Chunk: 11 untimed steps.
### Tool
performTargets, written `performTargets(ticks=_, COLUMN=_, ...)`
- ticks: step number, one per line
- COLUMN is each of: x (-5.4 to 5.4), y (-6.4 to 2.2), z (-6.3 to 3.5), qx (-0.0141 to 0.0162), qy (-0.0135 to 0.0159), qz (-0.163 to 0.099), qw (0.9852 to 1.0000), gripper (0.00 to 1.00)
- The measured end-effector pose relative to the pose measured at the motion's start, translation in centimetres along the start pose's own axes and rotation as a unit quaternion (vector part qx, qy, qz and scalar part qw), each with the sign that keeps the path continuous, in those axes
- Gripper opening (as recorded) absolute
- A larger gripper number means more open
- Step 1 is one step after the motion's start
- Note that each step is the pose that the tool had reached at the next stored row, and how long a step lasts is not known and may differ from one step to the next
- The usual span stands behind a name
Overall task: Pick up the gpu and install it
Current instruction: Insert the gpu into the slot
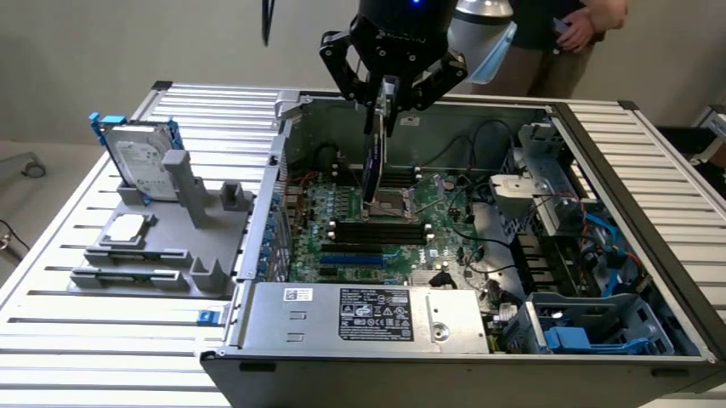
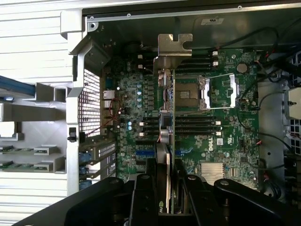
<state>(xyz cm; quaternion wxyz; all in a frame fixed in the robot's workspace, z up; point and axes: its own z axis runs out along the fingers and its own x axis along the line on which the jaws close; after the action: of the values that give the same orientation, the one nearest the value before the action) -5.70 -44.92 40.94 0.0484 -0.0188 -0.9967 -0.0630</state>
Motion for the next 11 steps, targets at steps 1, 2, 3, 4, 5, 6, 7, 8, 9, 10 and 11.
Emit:
performTargets(ticks=1, x=0.00, y=0.00, z=0.00, qx=0.0000, qy=0.0000, qz=0.000, qw=1.0000, gripper=0.27)
performTargets(ticks=2, x=0.00, y=0.00, z=0.00, qx=0.0000, qy=0.0000, qz=0.000, qw=1.0000, gripper=0.27)
performTargets(ticks=3, x=0.00, y=0.00, z=0.00, qx=0.0000, qy=0.0000, qz=0.000, qw=1.0000, gripper=0.27)
performTargets(ticks=4, x=0.00, y=0.00, z=0.00, qx=0.0000, qy=0.0000, qz=0.000, qw=1.0000, gripper=0.27)
performTargets(ticks=5, x=0.00, y=0.00, z=0.00, qx=0.0001, qy=0.0000, qz=0.000, qw=1.0000, gripper=0.27)
performTargets(ticks=6, x=-0.01, y=0.00, z=0.04, qx=0.0001, qy=0.0001, qz=-0.001, qw=1.0000, gripper=0.27)
performTargets(ticks=7, x=-0.03, y=-0.01, z=0.08, qx=0.0004, qy=0.0003, qz=-0.004, qw=1.0000, gripper=0.27)
performTargets(ticks=8, x=-0.04, y=-0.02, z=0.11, qx=0.0008, qy=0.0004, qz=-0.008, qw=1.0000, gripper=0.27)
performTargets(ticks=9, x=-0.05, y=-0.02, z=0.16, qx=0.0012, qy=-0.0003, qz=-0.013, qw=0.9999, gripper=0.27)
performTargets(ticks=10, x=-0.07, y=-0.03, z=0.20, qx=0.0016, qy=-0.0011, qz=-0.018, qw=0.9998, gripper=0.27)
performTargets(ticks=11, x=-0.08, y=-0.04, z=0.25, qx=0.0021, qy=-0.0016, qz=-0.023, qw=0.9997, gripper=0.27)
